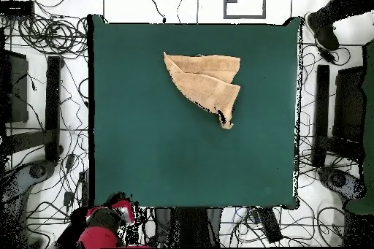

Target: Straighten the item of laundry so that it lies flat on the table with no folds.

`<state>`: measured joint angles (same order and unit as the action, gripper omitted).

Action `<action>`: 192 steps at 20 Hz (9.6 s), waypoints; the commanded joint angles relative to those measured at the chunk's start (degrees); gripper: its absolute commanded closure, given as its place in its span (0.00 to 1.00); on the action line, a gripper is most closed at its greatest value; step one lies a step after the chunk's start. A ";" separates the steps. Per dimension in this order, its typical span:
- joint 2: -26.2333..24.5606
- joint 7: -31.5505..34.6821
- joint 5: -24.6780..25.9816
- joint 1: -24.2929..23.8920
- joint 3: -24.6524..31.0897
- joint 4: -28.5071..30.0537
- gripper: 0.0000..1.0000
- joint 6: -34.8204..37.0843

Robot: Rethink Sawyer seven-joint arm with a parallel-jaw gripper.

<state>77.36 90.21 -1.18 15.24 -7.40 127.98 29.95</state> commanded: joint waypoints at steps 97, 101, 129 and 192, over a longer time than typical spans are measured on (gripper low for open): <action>-34.40 -4.33 11.87 -29.03 21.22 -28.00 0.00 2.62; -32.25 -7.93 12.23 -32.84 24.88 -28.89 0.00 8.03; -39.52 -3.99 34.62 -55.82 35.54 -18.85 0.00 -7.35; -38.80 8.68 31.62 -44.80 26.77 -15.67 0.00 -15.03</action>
<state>45.88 90.20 26.30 -33.40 23.11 110.96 21.44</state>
